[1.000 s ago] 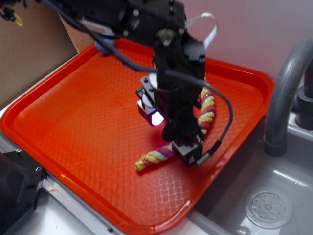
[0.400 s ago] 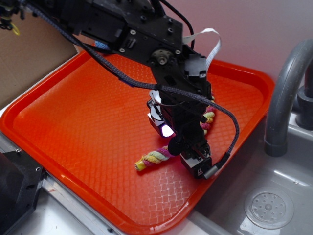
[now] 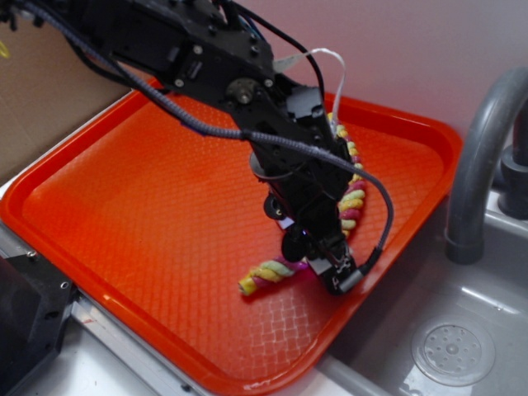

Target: Grab the multicolored rope.

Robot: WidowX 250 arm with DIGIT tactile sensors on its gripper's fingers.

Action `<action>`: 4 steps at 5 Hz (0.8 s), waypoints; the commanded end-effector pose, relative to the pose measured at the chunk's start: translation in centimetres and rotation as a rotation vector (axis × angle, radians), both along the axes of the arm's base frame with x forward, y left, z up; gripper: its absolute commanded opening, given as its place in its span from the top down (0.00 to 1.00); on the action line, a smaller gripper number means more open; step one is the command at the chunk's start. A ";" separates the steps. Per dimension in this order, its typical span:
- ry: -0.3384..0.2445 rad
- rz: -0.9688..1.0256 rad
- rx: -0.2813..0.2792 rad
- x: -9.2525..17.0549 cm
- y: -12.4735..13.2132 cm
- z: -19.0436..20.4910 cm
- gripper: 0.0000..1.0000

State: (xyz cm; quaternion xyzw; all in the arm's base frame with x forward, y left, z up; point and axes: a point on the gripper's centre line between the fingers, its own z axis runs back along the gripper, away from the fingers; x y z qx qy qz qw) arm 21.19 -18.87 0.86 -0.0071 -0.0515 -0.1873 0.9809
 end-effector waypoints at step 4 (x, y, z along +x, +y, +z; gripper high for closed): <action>-0.056 0.359 0.104 -1.9 8.1 15.9 1.00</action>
